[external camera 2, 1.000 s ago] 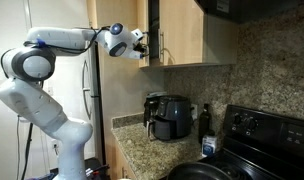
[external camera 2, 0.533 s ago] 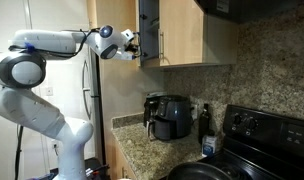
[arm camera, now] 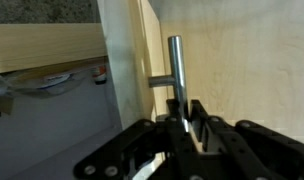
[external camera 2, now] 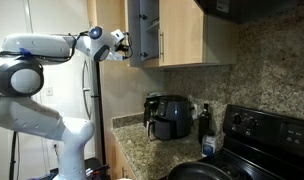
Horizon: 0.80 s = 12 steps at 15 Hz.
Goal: Open the left door of the cabinet above the air fryer
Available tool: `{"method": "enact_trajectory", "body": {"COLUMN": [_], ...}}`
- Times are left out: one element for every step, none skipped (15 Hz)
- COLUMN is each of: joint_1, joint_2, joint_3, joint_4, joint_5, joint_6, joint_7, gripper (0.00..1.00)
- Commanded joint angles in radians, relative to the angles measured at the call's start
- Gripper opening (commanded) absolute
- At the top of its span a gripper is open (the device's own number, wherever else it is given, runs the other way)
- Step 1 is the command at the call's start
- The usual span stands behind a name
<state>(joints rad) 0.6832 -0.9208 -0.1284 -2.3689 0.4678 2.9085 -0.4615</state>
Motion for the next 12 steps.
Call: {"method": "enact_trajectory", "body": {"joint_1": [0.158,0.182,0.214,0.261,0.326,0.394,0.462,0.516,0.533,0.509,0.448,0.418], "joint_2": [0.054,0.053,0.057,0.072,0.086,0.113,0.138,0.155,0.168,0.181,0.197,0.209], "joint_3": [0.056,0.063,0.072,0.078,0.066,0.049,0.023,-0.004,-0.019,-0.016,0.01,0.02], "joint_4": [0.026,0.023,0.026,0.04,0.051,0.069,0.087,0.106,0.128,0.152,0.177,0.21], "joint_5": [-0.046,-0.064,-0.074,-0.081,-0.088,-0.094,-0.097,-0.105,-0.125,-0.15,-0.178,-0.217], "joint_6": [0.01,0.008,0.008,0.006,-0.003,-0.018,-0.037,-0.075,-0.145,-0.233,-0.309,-0.388], "joint_7": [0.109,0.13,0.151,0.166,0.161,0.151,0.134,0.118,0.119,0.144,0.171,0.199], "gripper": [0.05,0.05,0.05,0.05,0.05,0.05,0.05,0.05,0.05,0.44,0.44,0.49]}}
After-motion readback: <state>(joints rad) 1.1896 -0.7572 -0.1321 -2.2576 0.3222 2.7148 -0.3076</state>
